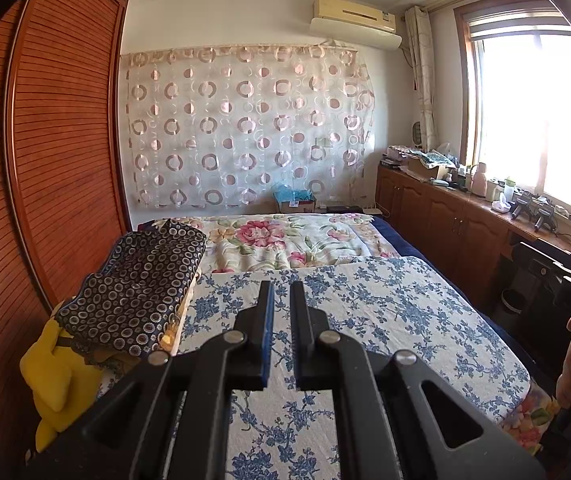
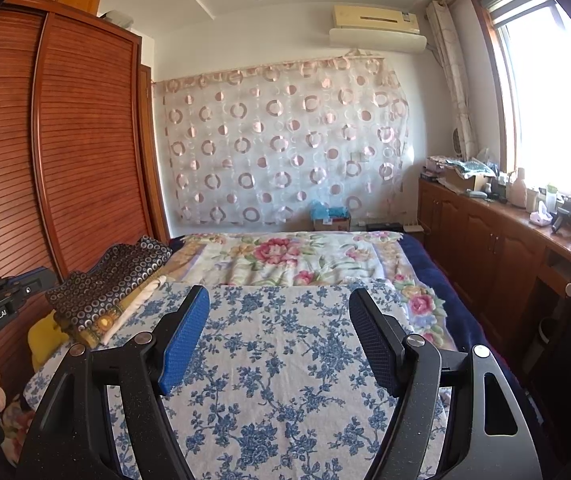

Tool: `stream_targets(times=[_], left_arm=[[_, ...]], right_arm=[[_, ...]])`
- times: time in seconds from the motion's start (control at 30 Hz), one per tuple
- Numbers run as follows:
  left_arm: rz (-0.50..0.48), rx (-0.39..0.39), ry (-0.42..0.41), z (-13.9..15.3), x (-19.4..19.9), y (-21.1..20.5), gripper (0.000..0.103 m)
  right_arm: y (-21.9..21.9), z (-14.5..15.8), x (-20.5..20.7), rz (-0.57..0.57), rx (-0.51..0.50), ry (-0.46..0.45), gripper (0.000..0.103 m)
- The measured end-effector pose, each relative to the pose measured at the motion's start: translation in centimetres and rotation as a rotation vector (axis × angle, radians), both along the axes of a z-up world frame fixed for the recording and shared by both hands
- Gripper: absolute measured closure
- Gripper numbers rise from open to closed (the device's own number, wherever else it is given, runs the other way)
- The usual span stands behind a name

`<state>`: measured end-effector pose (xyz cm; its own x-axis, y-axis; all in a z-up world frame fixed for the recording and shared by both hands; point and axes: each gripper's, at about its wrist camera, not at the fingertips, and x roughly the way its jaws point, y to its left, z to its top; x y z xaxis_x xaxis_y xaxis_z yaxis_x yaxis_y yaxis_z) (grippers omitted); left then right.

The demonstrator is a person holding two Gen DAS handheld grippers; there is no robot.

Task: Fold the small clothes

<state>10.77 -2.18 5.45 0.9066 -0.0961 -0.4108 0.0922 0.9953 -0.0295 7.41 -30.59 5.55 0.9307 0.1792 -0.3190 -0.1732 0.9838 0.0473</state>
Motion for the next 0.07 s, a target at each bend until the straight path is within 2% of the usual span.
stream_targets(times=[0.07], left_arm=[[-0.002,-0.002,-0.003,0.32,-0.06,-0.05,0.098]], right_arm=[[0.01,-0.06,0.01,0.001,0.002,0.001,0.029]])
